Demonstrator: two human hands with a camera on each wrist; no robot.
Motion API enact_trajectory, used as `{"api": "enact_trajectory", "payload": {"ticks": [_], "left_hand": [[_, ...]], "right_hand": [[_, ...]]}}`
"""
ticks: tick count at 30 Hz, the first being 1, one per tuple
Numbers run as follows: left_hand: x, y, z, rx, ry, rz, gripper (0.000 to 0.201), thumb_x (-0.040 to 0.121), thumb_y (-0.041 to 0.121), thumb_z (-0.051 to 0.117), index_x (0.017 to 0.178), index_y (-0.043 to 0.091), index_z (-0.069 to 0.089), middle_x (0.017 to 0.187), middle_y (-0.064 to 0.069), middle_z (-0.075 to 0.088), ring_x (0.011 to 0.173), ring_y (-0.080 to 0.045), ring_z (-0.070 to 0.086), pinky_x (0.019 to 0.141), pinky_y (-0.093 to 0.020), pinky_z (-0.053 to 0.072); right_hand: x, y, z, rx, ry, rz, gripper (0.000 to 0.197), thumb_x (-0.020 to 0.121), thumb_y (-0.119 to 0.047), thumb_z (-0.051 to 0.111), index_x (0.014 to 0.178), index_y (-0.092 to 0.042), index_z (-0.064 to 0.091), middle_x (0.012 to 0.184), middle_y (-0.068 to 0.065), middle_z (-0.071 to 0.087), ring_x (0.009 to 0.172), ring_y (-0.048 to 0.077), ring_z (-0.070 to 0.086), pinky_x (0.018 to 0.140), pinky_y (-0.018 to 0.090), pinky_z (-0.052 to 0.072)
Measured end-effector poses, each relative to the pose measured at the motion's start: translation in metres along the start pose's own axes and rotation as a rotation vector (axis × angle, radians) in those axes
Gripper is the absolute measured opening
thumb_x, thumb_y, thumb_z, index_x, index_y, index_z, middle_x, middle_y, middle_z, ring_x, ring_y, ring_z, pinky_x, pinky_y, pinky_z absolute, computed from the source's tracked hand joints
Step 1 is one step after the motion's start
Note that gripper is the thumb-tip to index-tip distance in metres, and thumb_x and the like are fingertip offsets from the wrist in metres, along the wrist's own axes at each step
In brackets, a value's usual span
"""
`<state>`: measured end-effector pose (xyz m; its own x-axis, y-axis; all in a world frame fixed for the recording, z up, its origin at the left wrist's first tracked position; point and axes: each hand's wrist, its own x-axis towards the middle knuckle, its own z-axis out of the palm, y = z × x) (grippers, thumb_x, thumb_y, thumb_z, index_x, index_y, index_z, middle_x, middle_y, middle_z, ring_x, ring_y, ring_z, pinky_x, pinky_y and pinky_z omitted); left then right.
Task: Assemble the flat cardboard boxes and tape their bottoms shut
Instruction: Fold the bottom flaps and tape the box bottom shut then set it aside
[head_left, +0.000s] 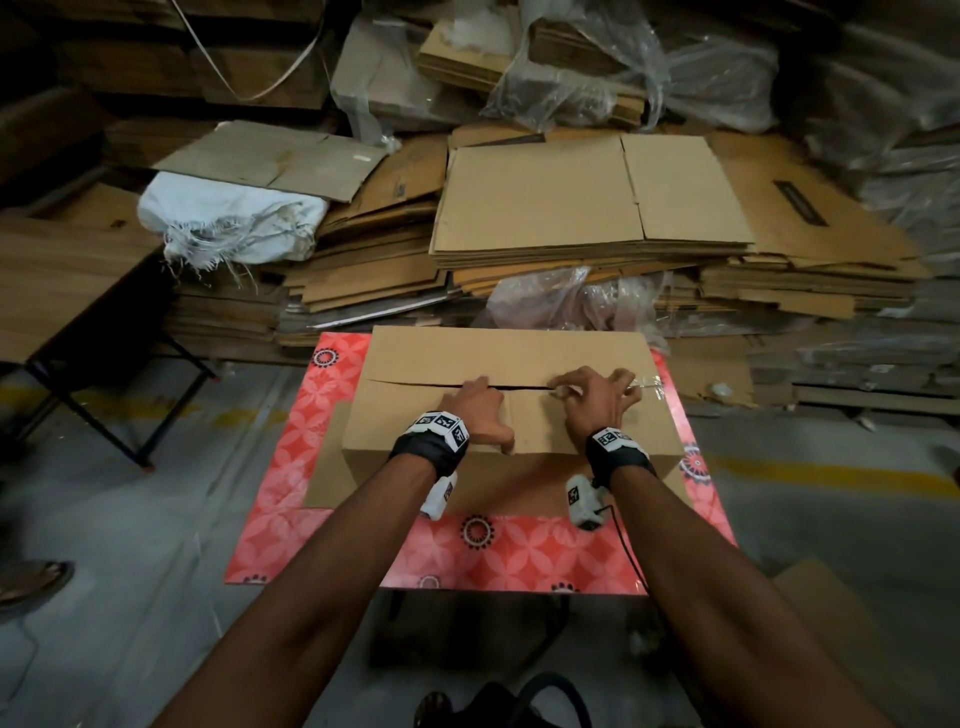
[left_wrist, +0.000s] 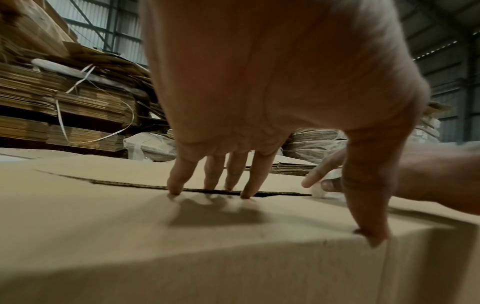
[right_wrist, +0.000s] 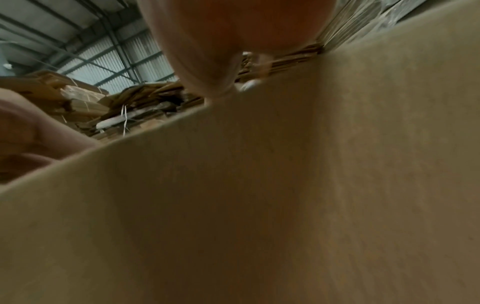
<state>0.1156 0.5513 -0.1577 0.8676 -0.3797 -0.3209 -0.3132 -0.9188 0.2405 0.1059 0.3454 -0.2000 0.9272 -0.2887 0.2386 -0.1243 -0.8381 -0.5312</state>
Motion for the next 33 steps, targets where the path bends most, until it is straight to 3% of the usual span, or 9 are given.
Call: {"api": "enact_trajectory", "payload": {"ticks": [5, 9, 11, 14, 17, 20, 23, 29, 33], "left_hand": [[0.007, 0.022, 0.01, 0.043, 0.048, 0.036, 0.077, 0.068, 0.068, 0.071, 0.123, 0.017, 0.055, 0.146, -0.014, 0.039, 0.131, -0.04, 0.039, 0.103, -0.056, 0.04], [0.013, 0.034, 0.012, 0.031, 0.05, 0.014, 0.073, 0.074, 0.068, 0.068, 0.125, 0.017, 0.056, 0.146, -0.014, 0.039, 0.131, -0.042, 0.038, 0.104, -0.057, 0.038], [0.016, 0.036, 0.011, 0.025, 0.039, 0.014, 0.071, 0.075, 0.068, 0.068, 0.123, 0.017, 0.057, 0.144, -0.014, 0.04, 0.131, -0.04, 0.038, 0.104, -0.057, 0.037], [0.018, 0.039, 0.012, 0.028, 0.037, 0.01, 0.069, 0.071, 0.071, 0.069, 0.113, 0.018, 0.058, 0.144, -0.014, 0.042, 0.131, -0.04, 0.038, 0.104, -0.058, 0.034], [0.021, 0.045, 0.013, 0.042, 0.045, 0.02, 0.075, 0.063, 0.076, 0.07, 0.109, 0.018, 0.059, 0.144, -0.015, 0.042, 0.133, -0.04, 0.036, 0.107, -0.062, 0.033], [0.024, 0.051, 0.013, 0.037, 0.069, 0.043, 0.1, 0.058, 0.081, 0.071, 0.131, 0.013, 0.057, 0.148, -0.015, 0.039, 0.136, -0.039, 0.034, 0.109, -0.061, 0.033], [0.026, 0.052, 0.011, 0.031, 0.064, 0.034, 0.101, 0.056, 0.082, 0.072, 0.129, 0.014, 0.058, 0.145, -0.013, 0.042, 0.134, -0.037, 0.038, 0.107, -0.059, 0.036], [0.031, 0.053, 0.006, 0.063, 0.028, 0.047, 0.085, 0.063, 0.077, 0.075, 0.119, 0.014, 0.062, 0.139, -0.016, 0.046, 0.13, -0.039, 0.042, 0.108, -0.061, 0.033], [0.032, 0.053, 0.003, 0.079, 0.039, 0.05, 0.079, 0.067, 0.073, 0.074, 0.118, 0.014, 0.064, 0.138, -0.017, 0.046, 0.128, -0.041, 0.044, 0.107, -0.059, 0.034]], "right_hand": [[0.011, 0.006, -0.004, 0.276, -0.077, -0.072, 0.02, 0.087, -0.008, 0.07, 0.091, -0.024, 0.081, 0.087, -0.014, 0.061, 0.103, 0.024, 0.053, 0.093, 0.047, 0.05], [0.012, 0.002, -0.003, 0.424, 0.008, 0.006, 0.059, 0.078, 0.01, 0.071, 0.1, -0.045, 0.068, 0.123, 0.004, 0.055, 0.081, 0.021, 0.064, 0.078, 0.04, 0.061], [0.014, 0.0, -0.006, 0.413, 0.065, 0.088, 0.057, 0.073, 0.0, 0.08, 0.117, -0.034, 0.062, 0.13, 0.002, 0.036, 0.081, 0.021, 0.06, 0.08, 0.032, 0.058], [0.021, 0.004, -0.004, 0.19, -0.045, 0.16, 0.044, 0.079, -0.028, 0.083, 0.115, -0.008, 0.066, 0.12, 0.015, 0.057, 0.1, 0.033, 0.06, 0.092, 0.039, 0.052], [0.02, 0.004, -0.005, 0.182, -0.051, 0.144, 0.027, 0.08, -0.031, 0.081, 0.094, -0.011, 0.07, 0.092, 0.015, 0.072, 0.086, 0.034, 0.065, 0.075, 0.034, 0.051], [0.018, 0.004, -0.01, 0.216, 0.082, 0.095, 0.025, 0.074, -0.016, 0.08, 0.094, -0.011, 0.068, 0.088, 0.011, 0.068, 0.08, 0.03, 0.062, 0.072, 0.036, 0.049], [0.016, 0.012, -0.015, 0.206, 0.102, 0.046, 0.032, 0.07, -0.004, 0.077, 0.097, -0.012, 0.061, 0.088, 0.009, 0.064, 0.081, 0.029, 0.06, 0.071, 0.039, 0.049], [0.007, 0.017, -0.014, 0.082, -0.087, -0.188, 0.021, 0.087, -0.012, 0.069, 0.106, -0.007, 0.078, 0.119, 0.01, 0.066, 0.121, 0.025, 0.049, 0.104, 0.034, 0.046], [0.007, 0.024, -0.009, 0.227, -0.006, -0.005, 0.011, 0.084, -0.018, 0.076, 0.09, -0.022, 0.083, 0.122, -0.001, 0.059, 0.117, 0.019, 0.043, 0.102, 0.029, 0.039]]}}
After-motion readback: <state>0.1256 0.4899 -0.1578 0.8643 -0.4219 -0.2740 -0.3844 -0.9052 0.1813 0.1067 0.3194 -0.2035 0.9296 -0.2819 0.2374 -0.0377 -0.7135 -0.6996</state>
